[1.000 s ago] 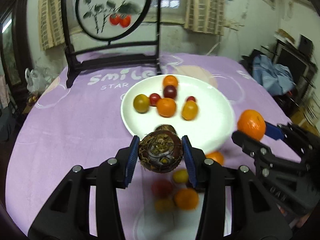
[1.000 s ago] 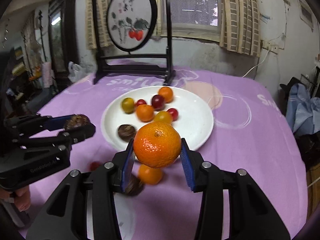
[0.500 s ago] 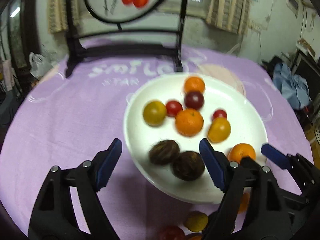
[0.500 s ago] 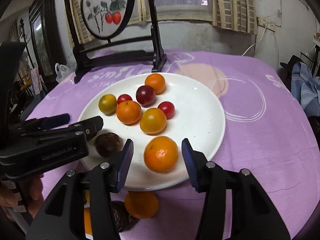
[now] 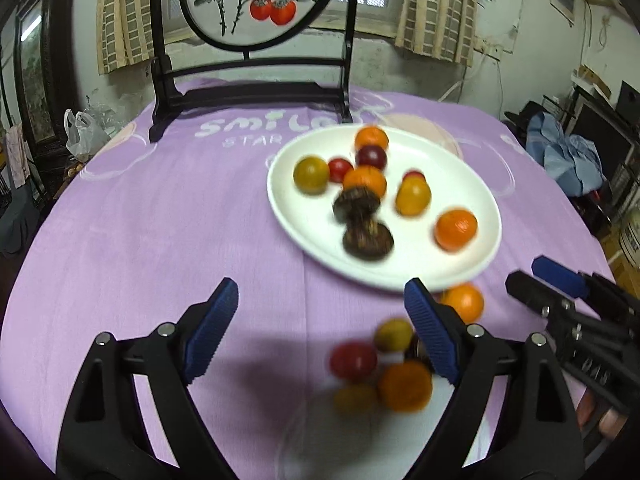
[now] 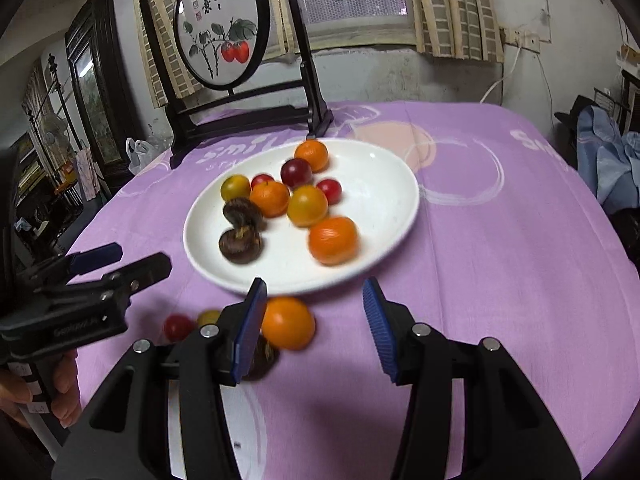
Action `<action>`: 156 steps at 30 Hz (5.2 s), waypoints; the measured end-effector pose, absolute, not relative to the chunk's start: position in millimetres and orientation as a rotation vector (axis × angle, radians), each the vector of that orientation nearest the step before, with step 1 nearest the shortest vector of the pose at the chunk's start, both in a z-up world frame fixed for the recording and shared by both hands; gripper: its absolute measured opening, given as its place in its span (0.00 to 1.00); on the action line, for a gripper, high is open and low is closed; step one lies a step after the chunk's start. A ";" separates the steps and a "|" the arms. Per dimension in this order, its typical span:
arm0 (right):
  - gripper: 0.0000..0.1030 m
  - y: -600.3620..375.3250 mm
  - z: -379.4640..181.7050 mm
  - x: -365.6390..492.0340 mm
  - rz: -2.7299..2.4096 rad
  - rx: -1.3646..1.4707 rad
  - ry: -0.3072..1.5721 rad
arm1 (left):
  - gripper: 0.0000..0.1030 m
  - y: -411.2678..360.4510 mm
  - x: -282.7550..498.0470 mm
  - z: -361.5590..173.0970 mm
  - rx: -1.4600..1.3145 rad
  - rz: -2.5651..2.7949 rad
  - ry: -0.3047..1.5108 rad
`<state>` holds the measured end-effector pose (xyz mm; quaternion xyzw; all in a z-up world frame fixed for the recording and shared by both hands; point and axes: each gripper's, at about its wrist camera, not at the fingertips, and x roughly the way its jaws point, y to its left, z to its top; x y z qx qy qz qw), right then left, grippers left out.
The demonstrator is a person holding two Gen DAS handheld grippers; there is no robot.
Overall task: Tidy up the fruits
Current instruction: 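Move both open tools back toward the remaining fruit pile, then grasp a small yellow-green fruit with the left tool while the right tool grasps an orange tomato, then carry both fruits onto the white plate and open both tools, then grasp a red tomato with the left tool, then hold the red tomato in the left tool while the right tool grasps a dark mangosteen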
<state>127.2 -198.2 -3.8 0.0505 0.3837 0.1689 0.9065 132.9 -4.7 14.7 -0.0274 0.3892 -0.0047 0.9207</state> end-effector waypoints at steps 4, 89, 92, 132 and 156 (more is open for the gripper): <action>0.49 -200.1 -10.9 113.0 0.354 0.102 0.808 | 0.84 -2.3 114.8 5.1 -0.059 -0.017 0.817; 0.34 -176.6 14.5 146.1 0.379 0.058 0.771 | 0.24 16.2 141.5 12.4 -0.072 -0.052 0.849; 0.34 -166.6 7.3 159.0 0.406 0.057 0.790 | 0.24 9.3 170.6 18.2 -0.078 -0.047 0.849; 0.57 -187.6 -8.5 112.5 0.418 0.118 0.823 | 0.79 10.7 126.7 -6.0 -0.103 -0.020 0.854; 0.57 -158.7 -27.6 100.5 0.481 0.000 0.895 | 0.29 -10.6 110.6 -32.7 0.029 -0.122 0.891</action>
